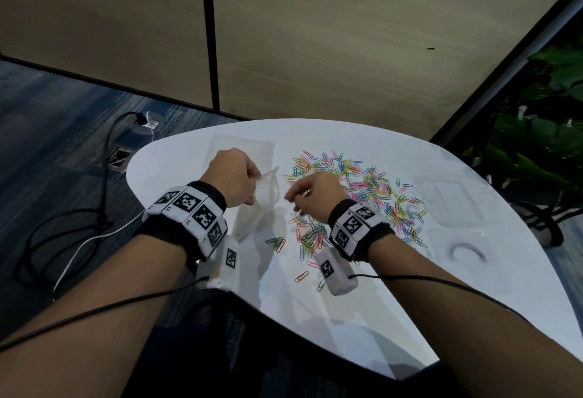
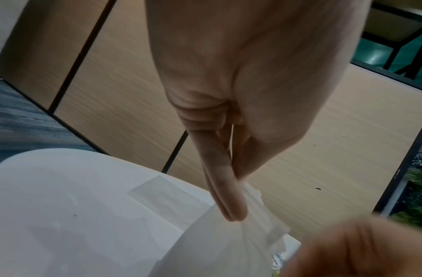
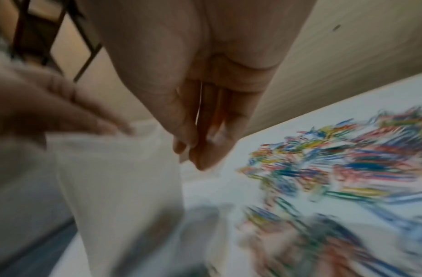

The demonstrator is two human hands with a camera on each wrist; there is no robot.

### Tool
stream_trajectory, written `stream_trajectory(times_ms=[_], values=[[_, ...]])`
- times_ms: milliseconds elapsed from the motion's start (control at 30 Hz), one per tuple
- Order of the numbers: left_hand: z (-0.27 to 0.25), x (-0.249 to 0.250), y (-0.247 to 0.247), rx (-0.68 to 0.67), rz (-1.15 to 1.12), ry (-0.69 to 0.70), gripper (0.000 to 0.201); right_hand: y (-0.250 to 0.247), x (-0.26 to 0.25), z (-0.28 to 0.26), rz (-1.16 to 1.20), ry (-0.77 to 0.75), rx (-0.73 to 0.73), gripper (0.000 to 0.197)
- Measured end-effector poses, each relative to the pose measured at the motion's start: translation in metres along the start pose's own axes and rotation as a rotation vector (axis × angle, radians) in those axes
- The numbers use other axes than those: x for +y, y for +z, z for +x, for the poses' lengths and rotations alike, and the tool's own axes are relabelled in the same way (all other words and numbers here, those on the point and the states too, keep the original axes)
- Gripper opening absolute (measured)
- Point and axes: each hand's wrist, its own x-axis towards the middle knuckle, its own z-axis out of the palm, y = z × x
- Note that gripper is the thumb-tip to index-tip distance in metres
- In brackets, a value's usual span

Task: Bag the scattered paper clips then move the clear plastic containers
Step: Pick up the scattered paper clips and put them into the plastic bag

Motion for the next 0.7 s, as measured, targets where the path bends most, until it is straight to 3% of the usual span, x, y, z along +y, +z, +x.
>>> stream_trajectory(times_ms=[100, 200, 300, 400, 467, 533, 600, 700], values=[[0.000, -0.001, -0.001, -0.018, 0.005, -0.004, 0.016, 0.024, 0.027, -0.009, -0.414, -0.109, -0.257, 0.033], [0.000, 0.000, 0.000, -0.043, 0.025, -0.003, 0.017, 0.058, 0.048, -0.027, -0.686, -0.368, -0.460, 0.058], [0.000, 0.000, 0.001, -0.061, 0.027, -0.028, 0.020, 0.072, 0.073, -0.047, -0.954, -0.544, -0.481, 0.074], [-0.002, 0.003, 0.001, -0.063, 0.036, -0.031, 0.022, 0.068, 0.105, -0.062, -0.997, -0.605, -0.414, 0.070], [-0.003, 0.006, 0.003, -0.065, 0.058, -0.026, 0.023, 0.061, 0.124, -0.065, -1.016, -0.605, -0.311, 0.062], [-0.003, 0.010, 0.005, -0.079, 0.072, -0.029, 0.025, 0.053, 0.136, -0.062, -1.018, -0.481, -0.252, 0.058], [-0.004, 0.012, 0.008, -0.099, 0.077, -0.036, 0.026, 0.046, 0.136, -0.054, -1.007, -0.359, -0.267, 0.063], [-0.005, 0.015, 0.011, -0.116, 0.089, -0.030, 0.024, 0.037, 0.122, -0.041, -0.942, -0.354, -0.290, 0.059]])
